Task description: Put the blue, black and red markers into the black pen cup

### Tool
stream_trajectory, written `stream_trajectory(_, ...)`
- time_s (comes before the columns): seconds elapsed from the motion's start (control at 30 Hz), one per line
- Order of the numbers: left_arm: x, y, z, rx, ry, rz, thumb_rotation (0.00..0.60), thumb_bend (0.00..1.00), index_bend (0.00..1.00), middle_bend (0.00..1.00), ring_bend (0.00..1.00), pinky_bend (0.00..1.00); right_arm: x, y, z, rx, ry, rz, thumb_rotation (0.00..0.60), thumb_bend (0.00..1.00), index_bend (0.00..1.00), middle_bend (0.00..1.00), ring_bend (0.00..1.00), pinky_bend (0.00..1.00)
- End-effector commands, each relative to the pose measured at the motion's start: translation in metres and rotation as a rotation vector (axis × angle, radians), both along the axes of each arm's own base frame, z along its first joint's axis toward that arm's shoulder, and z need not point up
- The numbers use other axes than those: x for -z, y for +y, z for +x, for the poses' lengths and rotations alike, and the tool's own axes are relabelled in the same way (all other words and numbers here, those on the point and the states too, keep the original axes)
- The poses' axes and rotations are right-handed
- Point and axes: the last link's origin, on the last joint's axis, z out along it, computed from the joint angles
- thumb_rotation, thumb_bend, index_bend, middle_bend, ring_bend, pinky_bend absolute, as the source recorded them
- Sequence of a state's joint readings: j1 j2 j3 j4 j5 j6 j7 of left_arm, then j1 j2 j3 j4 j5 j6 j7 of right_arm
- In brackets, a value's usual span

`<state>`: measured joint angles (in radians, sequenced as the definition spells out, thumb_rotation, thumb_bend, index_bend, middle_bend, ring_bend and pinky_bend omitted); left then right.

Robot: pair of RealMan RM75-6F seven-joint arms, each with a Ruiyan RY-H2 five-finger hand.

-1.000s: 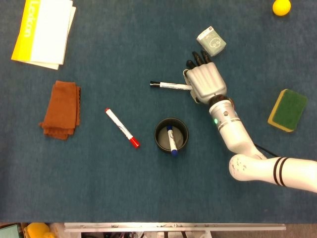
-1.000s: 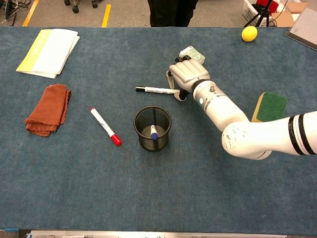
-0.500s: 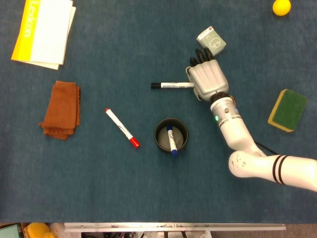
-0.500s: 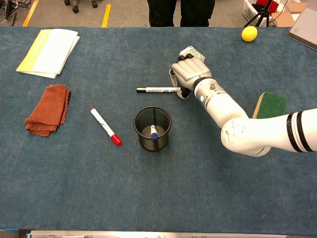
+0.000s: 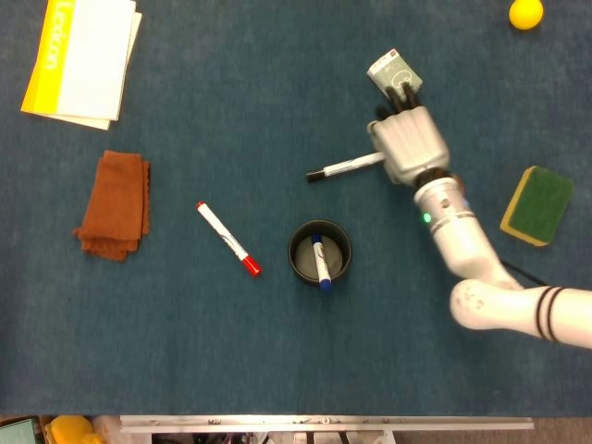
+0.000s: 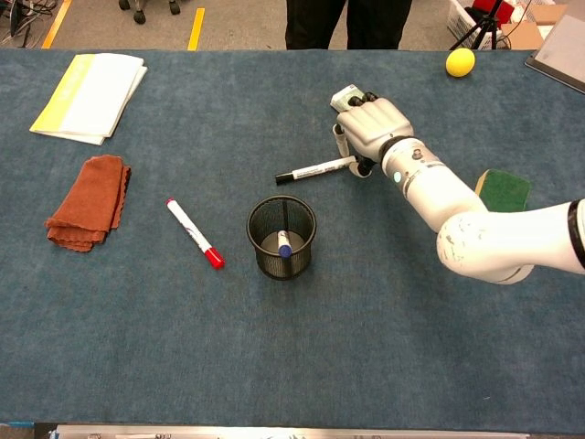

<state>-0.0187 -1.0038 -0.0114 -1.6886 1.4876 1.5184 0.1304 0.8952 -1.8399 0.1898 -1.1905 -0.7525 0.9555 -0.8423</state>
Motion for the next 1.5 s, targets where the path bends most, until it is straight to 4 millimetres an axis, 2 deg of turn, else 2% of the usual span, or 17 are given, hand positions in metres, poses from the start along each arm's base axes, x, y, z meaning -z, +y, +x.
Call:
stream_trajectory(0.03, 0.001, -0.001, 0.0, 0.0, -0.002, -0.001, 0.6, 0.33, 0.31, 0.24, 0.17, 0.18, -0.017, 0.0, -0.018, -0.005, 0.045, -0.011, 0.6, 0.31, 0.55, 0.27, 0.0, 0.01)
stream_trajectory(0.1, 0.001, -0.001, 0.0, -0.002, -0.003, 0.0, 0.6, 0.33, 0.31, 0.24, 0.17, 0.18, -0.027, -0.001, -0.028, -0.008, 0.079, -0.012, 0.6, 0.31, 0.55, 0.27, 0.0, 0.01)
stream_trajectory(0.17, 0.001, -0.001, 0.0, -0.001, -0.003, 0.0, 0.6, 0.33, 0.31, 0.24, 0.17, 0.18, -0.035, -0.001, -0.033, -0.01, 0.098, 0.001, 0.6, 0.31, 0.49, 0.26, 0.0, 0.01)
stream_trajectory(0.27, 0.002, 0.0, 0.002, 0.005, -0.004, -0.003, 0.6, 0.33, 0.31, 0.24, 0.17, 0.18, -0.04, 0.002, -0.031, -0.014, 0.076, 0.028, 0.6, 0.31, 0.36, 0.24, 0.0, 0.01)
stream_trajectory(0.37, 0.002, -0.001, 0.003, 0.009, 0.0, -0.003, 0.6, 0.33, 0.31, 0.24, 0.17, 0.18, -0.042, 0.006, -0.022, -0.028, 0.032, 0.051, 0.6, 0.31, 0.32, 0.23, 0.0, 0.01)
stream_trajectory(0.5, 0.001, -0.002, 0.003, 0.006, -0.001, 0.004, 0.6, 0.33, 0.31, 0.24, 0.17, 0.18, -0.035, 0.012, -0.012, -0.053, -0.004, 0.071, 0.6, 0.31, 0.32, 0.23, 0.0, 0.01)
stream_trajectory(0.87, -0.003, -0.006, -0.001, -0.012, 0.003, 0.013, 0.6, 0.33, 0.31, 0.24, 0.17, 0.18, 0.003, 0.023, 0.008, -0.095, -0.012, 0.095, 0.6, 0.31, 0.36, 0.23, 0.0, 0.01)
stream_trajectory(1.07, -0.003, -0.006, -0.003, -0.018, 0.0, 0.009, 0.6, 0.33, 0.31, 0.24, 0.17, 0.18, 0.011, 0.023, 0.014, -0.108, -0.016, 0.079, 0.6, 0.32, 0.43, 0.23, 0.0, 0.01)
stream_trajectory(1.5, -0.004, -0.006, -0.006, -0.033, -0.002, 0.004, 0.6, 0.33, 0.31, 0.24, 0.17, 0.17, 0.014, 0.018, 0.011, -0.099, 0.003, 0.054, 0.6, 0.33, 0.44, 0.24, 0.0, 0.01)
